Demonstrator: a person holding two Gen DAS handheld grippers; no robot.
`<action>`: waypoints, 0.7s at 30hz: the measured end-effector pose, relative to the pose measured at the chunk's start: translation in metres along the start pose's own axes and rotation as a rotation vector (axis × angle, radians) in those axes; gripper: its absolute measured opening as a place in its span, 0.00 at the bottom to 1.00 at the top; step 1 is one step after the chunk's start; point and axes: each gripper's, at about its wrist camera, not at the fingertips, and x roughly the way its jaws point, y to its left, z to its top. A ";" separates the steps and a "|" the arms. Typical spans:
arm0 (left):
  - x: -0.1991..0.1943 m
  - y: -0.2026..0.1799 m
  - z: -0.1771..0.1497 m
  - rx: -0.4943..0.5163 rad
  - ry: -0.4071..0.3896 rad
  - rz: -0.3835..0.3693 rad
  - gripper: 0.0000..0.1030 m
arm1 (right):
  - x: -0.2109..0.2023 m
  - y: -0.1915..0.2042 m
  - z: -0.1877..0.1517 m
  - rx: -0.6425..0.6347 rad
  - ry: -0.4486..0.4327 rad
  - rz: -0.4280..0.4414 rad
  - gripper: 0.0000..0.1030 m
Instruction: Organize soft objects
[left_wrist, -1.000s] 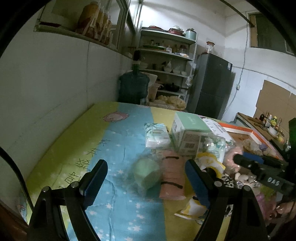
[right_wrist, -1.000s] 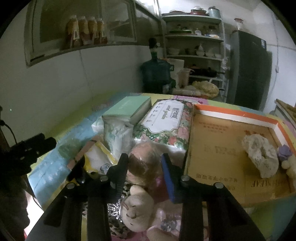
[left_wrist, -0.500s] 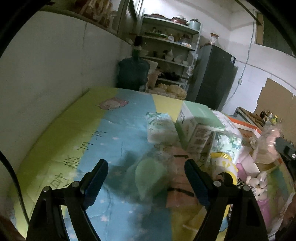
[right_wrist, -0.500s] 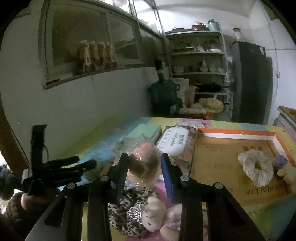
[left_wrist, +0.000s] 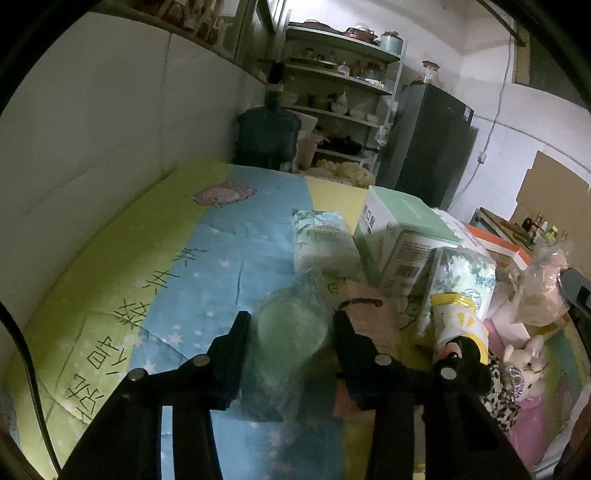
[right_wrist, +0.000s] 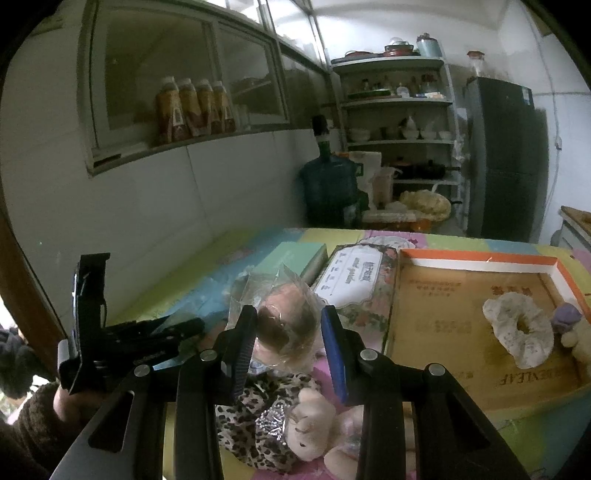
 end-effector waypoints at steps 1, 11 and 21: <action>-0.002 0.000 -0.001 0.001 -0.006 0.002 0.43 | 0.000 0.001 0.000 0.000 0.000 0.000 0.36; -0.036 -0.013 0.013 0.021 -0.087 -0.015 0.42 | -0.003 0.001 0.004 -0.003 -0.030 -0.001 0.36; -0.065 -0.062 0.032 0.105 -0.155 -0.107 0.42 | -0.029 -0.009 0.007 0.010 -0.092 -0.028 0.36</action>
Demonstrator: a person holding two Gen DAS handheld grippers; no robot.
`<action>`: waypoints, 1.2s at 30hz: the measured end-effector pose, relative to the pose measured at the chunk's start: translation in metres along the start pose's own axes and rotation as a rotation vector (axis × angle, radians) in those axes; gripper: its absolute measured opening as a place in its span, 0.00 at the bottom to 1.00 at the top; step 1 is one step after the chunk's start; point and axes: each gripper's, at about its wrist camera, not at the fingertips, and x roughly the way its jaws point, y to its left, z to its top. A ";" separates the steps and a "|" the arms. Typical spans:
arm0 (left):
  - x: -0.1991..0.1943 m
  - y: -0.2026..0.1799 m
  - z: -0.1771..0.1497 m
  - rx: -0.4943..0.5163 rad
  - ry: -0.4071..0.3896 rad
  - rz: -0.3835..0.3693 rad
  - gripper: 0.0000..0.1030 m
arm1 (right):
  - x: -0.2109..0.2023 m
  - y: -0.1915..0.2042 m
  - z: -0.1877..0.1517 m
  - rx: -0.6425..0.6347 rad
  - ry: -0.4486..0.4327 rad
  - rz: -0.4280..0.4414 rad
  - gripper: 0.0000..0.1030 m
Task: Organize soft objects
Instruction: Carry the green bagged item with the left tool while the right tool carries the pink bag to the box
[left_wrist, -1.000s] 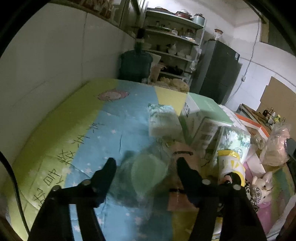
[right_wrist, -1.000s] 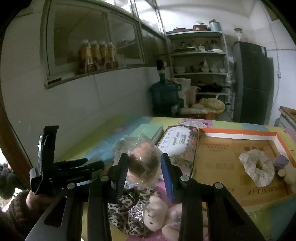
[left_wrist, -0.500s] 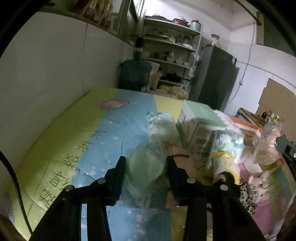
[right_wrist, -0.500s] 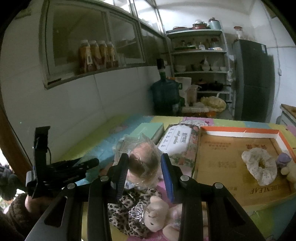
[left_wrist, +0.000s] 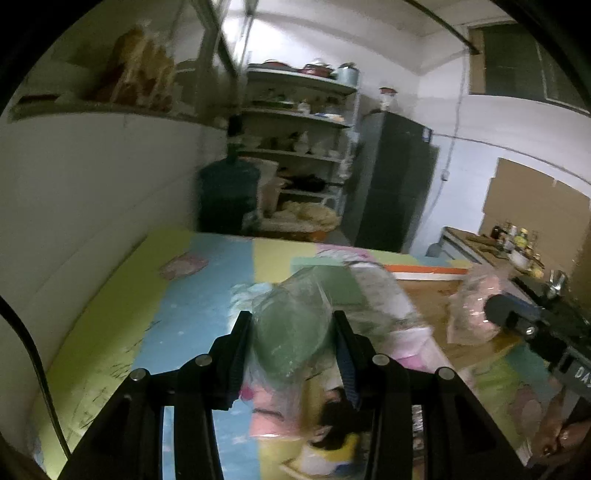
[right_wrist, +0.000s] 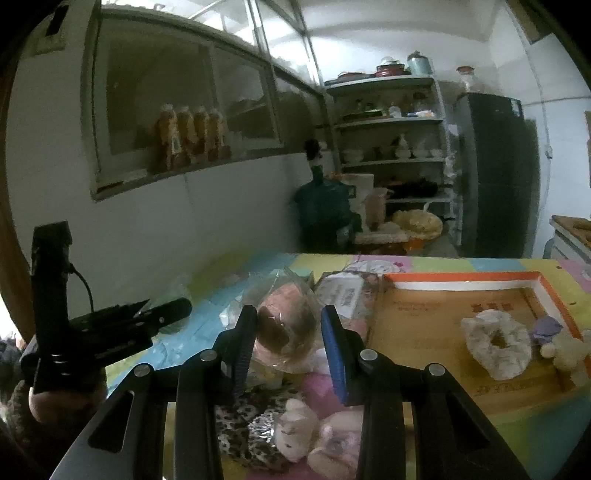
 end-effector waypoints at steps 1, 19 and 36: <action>0.000 -0.005 0.002 0.006 -0.003 -0.010 0.42 | -0.003 -0.002 0.000 0.002 -0.007 -0.007 0.36; 0.022 -0.109 0.020 0.124 0.001 -0.213 0.42 | -0.052 -0.061 0.006 0.059 -0.072 -0.141 0.36; 0.052 -0.167 0.018 0.155 0.042 -0.293 0.42 | -0.085 -0.111 -0.002 0.107 -0.096 -0.232 0.36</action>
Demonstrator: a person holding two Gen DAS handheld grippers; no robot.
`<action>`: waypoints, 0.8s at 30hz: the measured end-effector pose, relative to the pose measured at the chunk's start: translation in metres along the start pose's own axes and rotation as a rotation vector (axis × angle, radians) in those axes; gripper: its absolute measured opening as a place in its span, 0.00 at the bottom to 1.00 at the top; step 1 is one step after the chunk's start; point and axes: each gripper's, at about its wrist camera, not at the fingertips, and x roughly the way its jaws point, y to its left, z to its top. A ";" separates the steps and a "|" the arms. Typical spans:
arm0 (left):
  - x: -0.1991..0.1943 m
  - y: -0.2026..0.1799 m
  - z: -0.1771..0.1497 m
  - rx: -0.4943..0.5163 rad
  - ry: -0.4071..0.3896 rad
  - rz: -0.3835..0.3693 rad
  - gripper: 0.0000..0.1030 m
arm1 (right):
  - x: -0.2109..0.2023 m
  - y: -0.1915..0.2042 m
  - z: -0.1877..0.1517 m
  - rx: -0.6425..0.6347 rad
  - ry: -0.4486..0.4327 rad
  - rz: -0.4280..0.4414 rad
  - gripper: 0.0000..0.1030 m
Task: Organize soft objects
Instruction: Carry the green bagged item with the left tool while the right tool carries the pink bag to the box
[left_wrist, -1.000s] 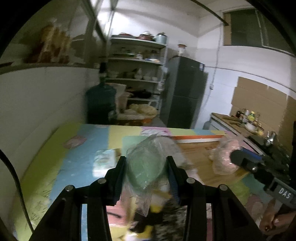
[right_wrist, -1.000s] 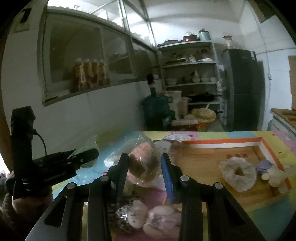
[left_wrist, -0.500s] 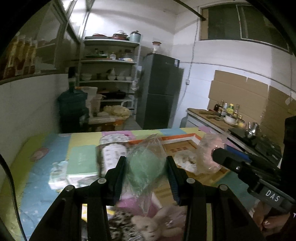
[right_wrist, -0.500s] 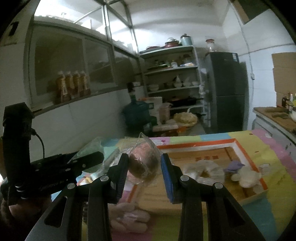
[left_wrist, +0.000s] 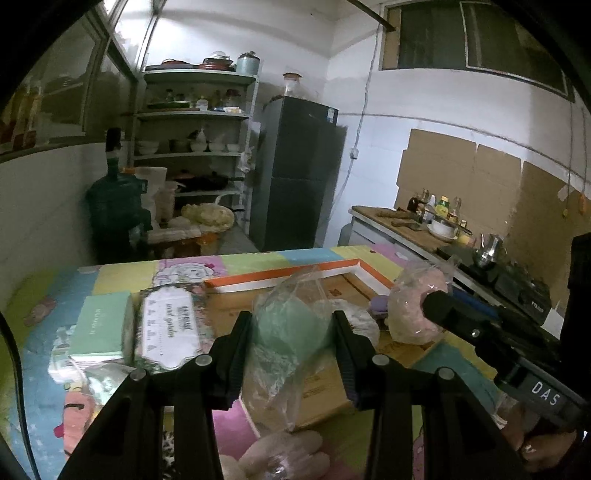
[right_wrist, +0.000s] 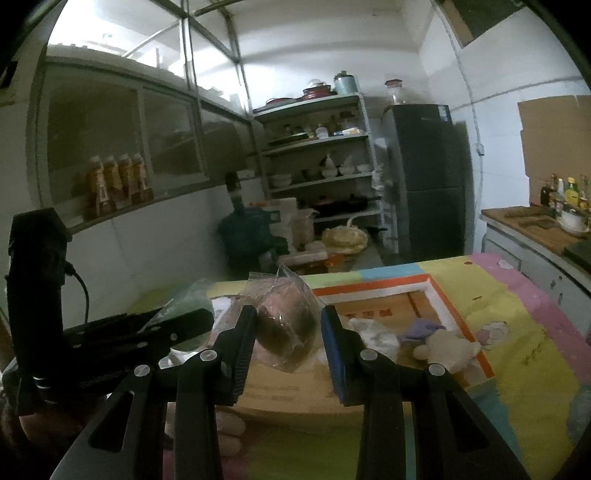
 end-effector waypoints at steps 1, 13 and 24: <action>0.003 -0.002 0.000 0.002 0.003 -0.001 0.42 | -0.001 -0.004 -0.001 0.005 -0.001 -0.005 0.36; 0.043 -0.028 -0.002 0.016 0.064 -0.015 0.42 | 0.005 -0.044 -0.009 0.064 0.025 -0.050 0.36; 0.070 -0.040 -0.010 0.017 0.119 -0.011 0.42 | 0.012 -0.067 -0.017 0.088 0.051 -0.070 0.36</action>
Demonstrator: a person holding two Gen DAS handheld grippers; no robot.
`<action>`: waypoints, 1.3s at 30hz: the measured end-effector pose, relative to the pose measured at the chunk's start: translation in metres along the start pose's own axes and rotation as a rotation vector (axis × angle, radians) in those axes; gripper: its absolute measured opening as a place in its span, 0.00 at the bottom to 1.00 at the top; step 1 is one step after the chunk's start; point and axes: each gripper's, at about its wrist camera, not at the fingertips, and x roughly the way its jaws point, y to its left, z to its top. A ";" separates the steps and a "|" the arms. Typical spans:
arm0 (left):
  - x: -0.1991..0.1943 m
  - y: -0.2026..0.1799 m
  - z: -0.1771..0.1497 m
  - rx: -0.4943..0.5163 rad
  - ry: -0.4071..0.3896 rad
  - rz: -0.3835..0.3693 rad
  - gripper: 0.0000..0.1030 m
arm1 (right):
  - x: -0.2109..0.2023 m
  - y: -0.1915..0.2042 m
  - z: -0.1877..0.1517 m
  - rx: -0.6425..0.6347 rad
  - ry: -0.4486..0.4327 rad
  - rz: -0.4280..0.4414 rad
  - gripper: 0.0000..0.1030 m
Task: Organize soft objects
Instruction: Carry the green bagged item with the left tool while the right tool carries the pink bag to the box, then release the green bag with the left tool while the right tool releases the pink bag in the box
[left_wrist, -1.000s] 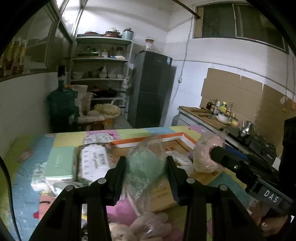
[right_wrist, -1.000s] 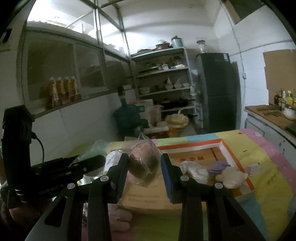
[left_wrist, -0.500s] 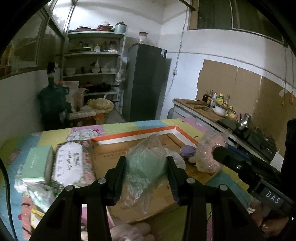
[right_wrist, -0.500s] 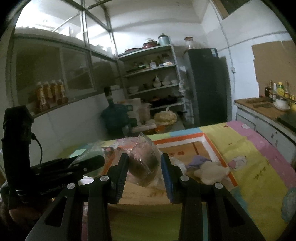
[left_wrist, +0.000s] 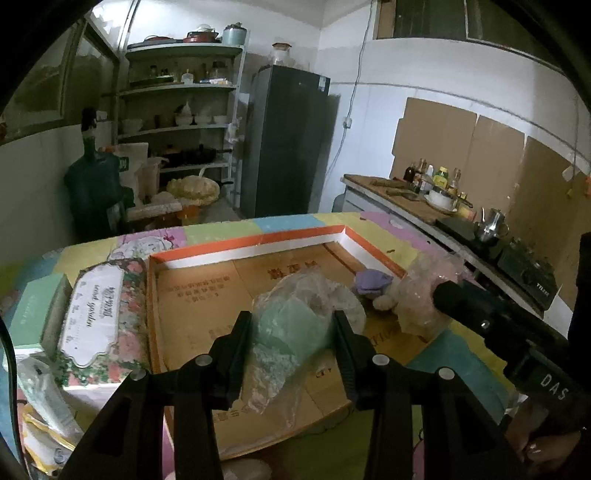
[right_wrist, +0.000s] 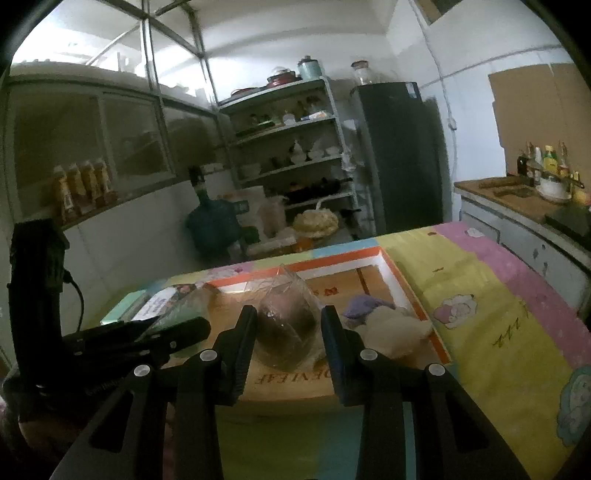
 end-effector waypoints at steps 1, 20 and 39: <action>0.003 0.000 -0.001 0.000 0.005 0.003 0.42 | 0.001 -0.002 0.000 0.003 0.002 -0.001 0.36; 0.035 0.002 -0.006 -0.010 0.071 0.034 0.42 | 0.031 -0.022 -0.008 0.027 0.063 -0.018 0.36; 0.057 0.002 -0.011 -0.024 0.135 0.033 0.42 | 0.051 -0.028 -0.009 0.036 0.128 0.000 0.36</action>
